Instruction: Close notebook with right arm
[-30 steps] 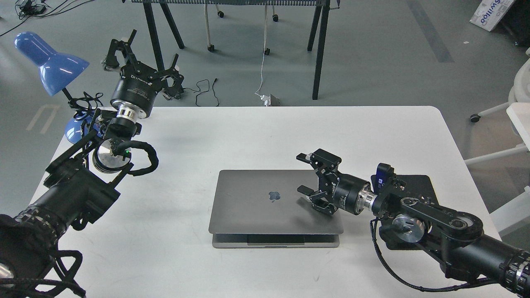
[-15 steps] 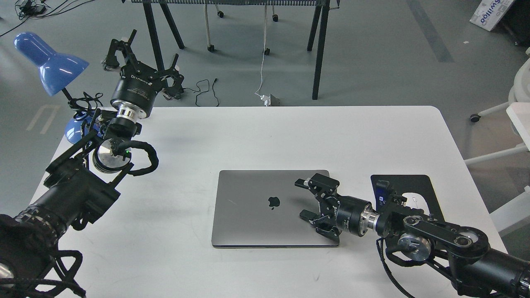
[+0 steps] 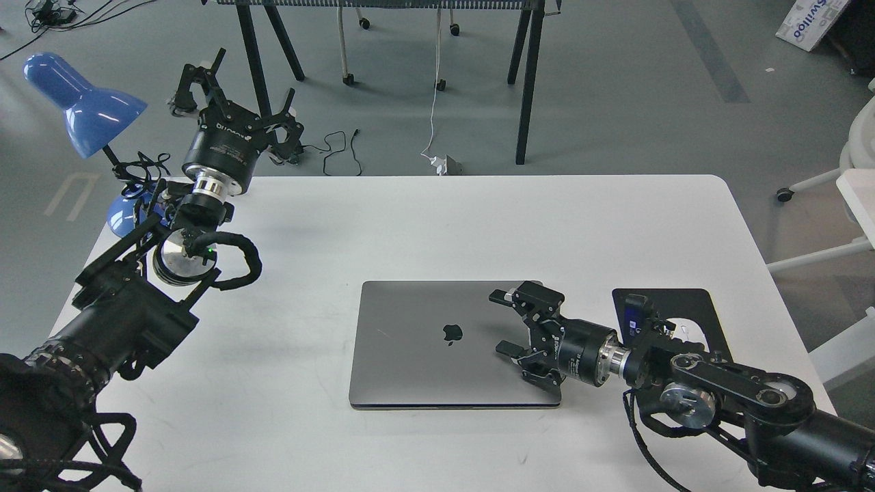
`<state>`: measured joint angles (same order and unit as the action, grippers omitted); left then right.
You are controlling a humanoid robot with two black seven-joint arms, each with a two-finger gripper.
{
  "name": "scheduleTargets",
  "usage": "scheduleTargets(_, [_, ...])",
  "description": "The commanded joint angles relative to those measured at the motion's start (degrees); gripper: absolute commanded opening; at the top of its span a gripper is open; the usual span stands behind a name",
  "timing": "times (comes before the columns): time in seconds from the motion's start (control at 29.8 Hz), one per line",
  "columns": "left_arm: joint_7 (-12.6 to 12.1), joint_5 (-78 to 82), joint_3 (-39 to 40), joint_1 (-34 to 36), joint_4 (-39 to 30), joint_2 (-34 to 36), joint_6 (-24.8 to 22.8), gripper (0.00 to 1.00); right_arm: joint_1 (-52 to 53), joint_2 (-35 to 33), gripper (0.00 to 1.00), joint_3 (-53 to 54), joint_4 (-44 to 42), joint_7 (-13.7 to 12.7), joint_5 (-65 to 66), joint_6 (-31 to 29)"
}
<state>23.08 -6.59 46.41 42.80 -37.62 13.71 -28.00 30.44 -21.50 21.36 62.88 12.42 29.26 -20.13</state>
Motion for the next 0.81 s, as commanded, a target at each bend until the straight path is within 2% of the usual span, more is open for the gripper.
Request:
scheduleTargets(0.0, [-0.05, 0.0, 0.0, -0.09, 0.0, 0.0, 0.0, 1.0, 0.05, -2.14, 1.0, 6.57, 2.86, 0.06, -0.43, -0.08])
scheduleTargets(0.34, [-0.05, 0.0, 0.0, -0.09, 0.0, 0.0, 0.0, 1.0, 1.28, -2.67, 1.0, 31.18, 1.47, -1.26, -0.78, -0.17])
scheduleTargets(0.44, [-0.14, 0.0, 0.0, -0.09, 0.0, 0.0, 0.0, 1.0, 1.55, -2.06, 1.0, 37.68, -0.47, -0.65, -1.75, -1.31])
scheduleTargets(0.6, [-0.14, 0.0, 0.0, 0.0, 0.0, 0.0, 0.0, 1.0, 1.9, -1.7, 1.0, 43.41, -5.99, -0.74, -3.5, -0.87])
scheduleTargets(0.77, [-0.14, 0.0, 0.0, 0.0, 0.0, 0.0, 0.0, 1.0, 3.65, -1.62, 1.0, 44.12, -13.55, -1.26, -17.19, -1.49])
